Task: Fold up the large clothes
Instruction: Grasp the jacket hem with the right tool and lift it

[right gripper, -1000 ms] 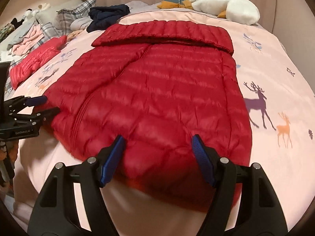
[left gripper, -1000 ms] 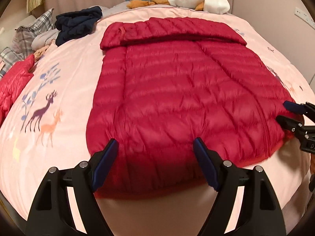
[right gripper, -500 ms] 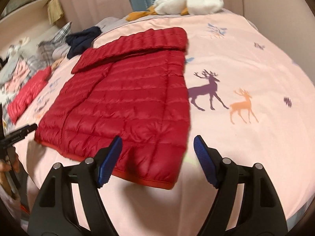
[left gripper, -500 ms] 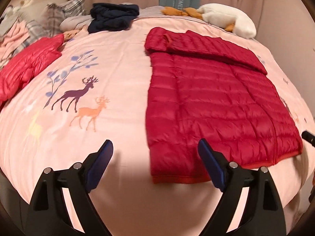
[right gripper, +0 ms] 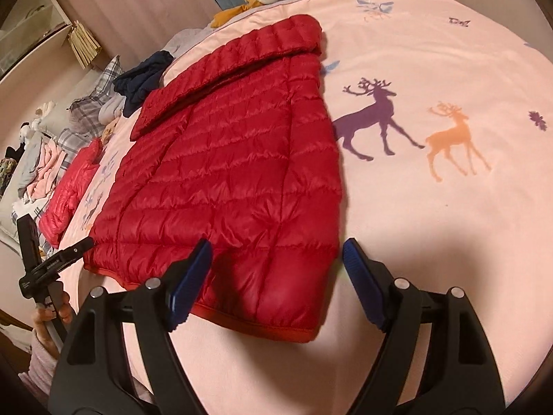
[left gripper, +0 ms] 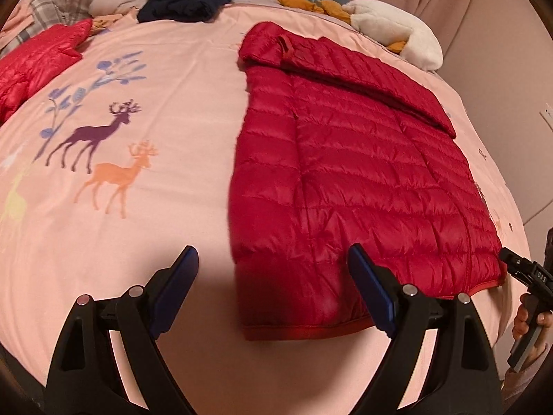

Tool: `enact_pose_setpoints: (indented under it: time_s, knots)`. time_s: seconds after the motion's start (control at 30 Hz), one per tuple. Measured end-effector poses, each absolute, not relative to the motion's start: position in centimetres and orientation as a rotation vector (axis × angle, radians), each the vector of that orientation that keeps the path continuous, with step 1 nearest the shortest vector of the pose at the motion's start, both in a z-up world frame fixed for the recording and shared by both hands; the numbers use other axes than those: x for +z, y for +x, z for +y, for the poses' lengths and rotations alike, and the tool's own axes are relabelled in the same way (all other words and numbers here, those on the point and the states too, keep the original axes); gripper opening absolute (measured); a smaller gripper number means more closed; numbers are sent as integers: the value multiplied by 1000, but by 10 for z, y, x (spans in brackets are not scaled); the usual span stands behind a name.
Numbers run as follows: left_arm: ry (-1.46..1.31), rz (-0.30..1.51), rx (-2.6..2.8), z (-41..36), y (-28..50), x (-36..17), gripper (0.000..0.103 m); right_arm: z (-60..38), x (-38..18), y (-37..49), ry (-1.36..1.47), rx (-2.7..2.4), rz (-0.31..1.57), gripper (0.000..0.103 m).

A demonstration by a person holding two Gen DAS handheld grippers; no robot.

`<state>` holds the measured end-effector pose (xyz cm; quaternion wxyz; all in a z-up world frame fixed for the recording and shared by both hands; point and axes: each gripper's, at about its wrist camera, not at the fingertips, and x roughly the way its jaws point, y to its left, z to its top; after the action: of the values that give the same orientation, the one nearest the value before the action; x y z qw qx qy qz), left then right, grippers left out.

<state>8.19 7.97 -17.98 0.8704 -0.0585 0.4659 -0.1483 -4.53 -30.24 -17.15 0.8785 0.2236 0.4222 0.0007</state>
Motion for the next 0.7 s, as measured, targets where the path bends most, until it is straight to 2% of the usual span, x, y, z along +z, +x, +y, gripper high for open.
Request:
enact_pose_setpoints:
  time_s: [0.47, 0.7]
  knots:
    - [-114, 992, -415, 51, 100, -191, 89, -289, -176, -10, 471, 55, 876, 81]
    - [-141, 995, -457, 45, 106, -191, 89, -291, -180, 0, 537, 82, 852, 71]
